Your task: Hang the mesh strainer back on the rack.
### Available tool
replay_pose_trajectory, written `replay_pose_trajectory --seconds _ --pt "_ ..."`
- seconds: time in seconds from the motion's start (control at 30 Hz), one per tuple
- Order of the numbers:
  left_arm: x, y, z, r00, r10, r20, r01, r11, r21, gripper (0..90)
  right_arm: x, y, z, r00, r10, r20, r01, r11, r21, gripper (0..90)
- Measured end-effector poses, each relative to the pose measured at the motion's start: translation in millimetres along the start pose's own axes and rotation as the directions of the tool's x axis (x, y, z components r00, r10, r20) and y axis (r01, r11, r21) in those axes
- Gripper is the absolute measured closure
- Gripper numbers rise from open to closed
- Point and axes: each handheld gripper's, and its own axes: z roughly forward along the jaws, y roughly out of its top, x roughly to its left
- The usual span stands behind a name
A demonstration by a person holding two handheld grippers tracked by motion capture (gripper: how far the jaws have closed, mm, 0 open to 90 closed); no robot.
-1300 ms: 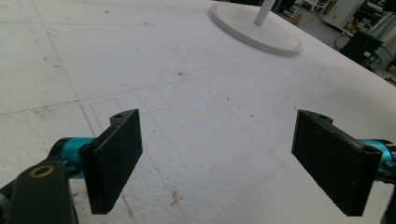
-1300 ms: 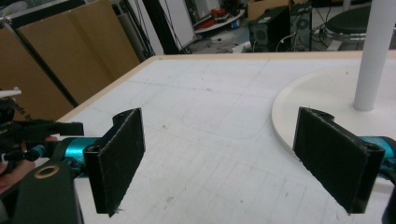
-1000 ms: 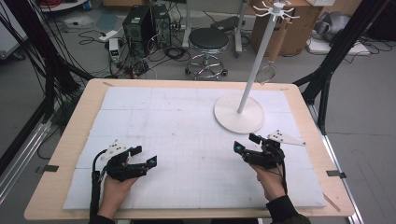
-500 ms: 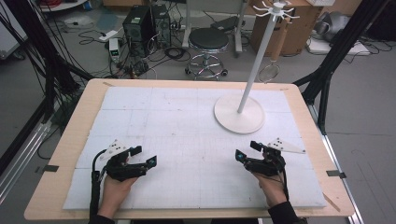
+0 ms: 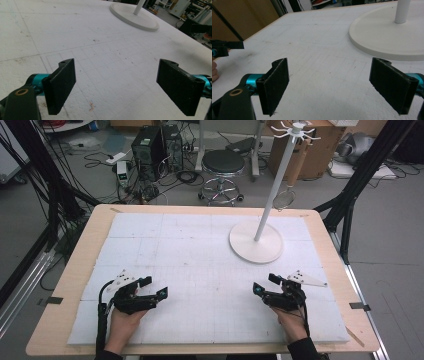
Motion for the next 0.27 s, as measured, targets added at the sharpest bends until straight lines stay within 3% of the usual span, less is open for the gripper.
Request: replay_pose_trajectory --seconds 0.27 --pt "0.0 -0.1 0.1 1.0000 0.001 -0.001 -0.001 1.0000 0.001 16.4 1.2 -2.9 0.7 0.9999 -0.009 -0.007 0.009 1.000 0.004 15.0"
